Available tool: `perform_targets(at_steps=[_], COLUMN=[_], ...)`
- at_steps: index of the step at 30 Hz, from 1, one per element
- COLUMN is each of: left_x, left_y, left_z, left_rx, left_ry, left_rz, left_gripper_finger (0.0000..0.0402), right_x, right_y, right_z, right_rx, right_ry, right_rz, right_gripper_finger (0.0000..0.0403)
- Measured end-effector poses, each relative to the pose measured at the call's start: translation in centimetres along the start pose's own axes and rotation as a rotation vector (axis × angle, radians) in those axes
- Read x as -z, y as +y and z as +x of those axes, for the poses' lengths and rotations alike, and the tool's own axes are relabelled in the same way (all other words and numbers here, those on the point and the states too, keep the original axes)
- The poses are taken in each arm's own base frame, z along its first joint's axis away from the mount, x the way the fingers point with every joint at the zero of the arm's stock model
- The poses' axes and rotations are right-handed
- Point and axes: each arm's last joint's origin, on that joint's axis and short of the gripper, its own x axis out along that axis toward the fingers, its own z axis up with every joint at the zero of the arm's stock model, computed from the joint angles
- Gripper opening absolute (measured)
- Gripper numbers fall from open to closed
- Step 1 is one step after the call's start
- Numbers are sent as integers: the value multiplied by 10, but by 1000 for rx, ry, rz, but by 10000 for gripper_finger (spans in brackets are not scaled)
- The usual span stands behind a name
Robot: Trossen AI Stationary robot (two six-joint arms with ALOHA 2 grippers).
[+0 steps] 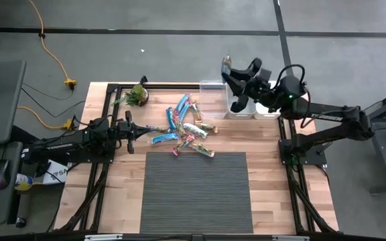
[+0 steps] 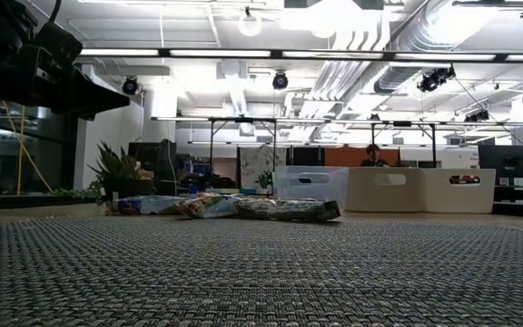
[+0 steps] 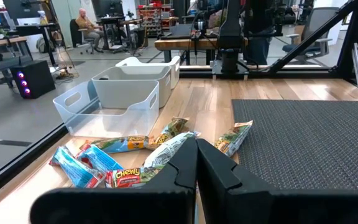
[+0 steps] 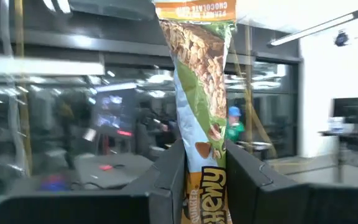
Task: Pick and place Granola Bars by type
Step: Put the yellow granola bar into the white bin
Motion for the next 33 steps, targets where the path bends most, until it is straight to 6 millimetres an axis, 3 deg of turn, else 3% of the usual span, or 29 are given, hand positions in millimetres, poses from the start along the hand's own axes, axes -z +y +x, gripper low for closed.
perform_targets(at_steps=[10, 20, 28, 33], left_x=[0, 0, 0, 0], left_y=[0, 0, 0, 0], left_z=[0, 0, 0, 0], left_rx=[0, 0, 0, 0], left_ry=[0, 0, 0, 0], left_rz=[0, 0, 0, 0], left_gripper_finger=[1, 1, 1, 1], right_x=[-38, -75, -69, -50], right_y=[-10, -25, -49, -59], right_z=[15, 30, 22, 19], right_rx=[346, 998, 1404, 1462], right_ry=[185, 340, 504, 493], right_rz=[-294, -455, -515, -500], right_gripper_finger=[76, 76, 76, 76])
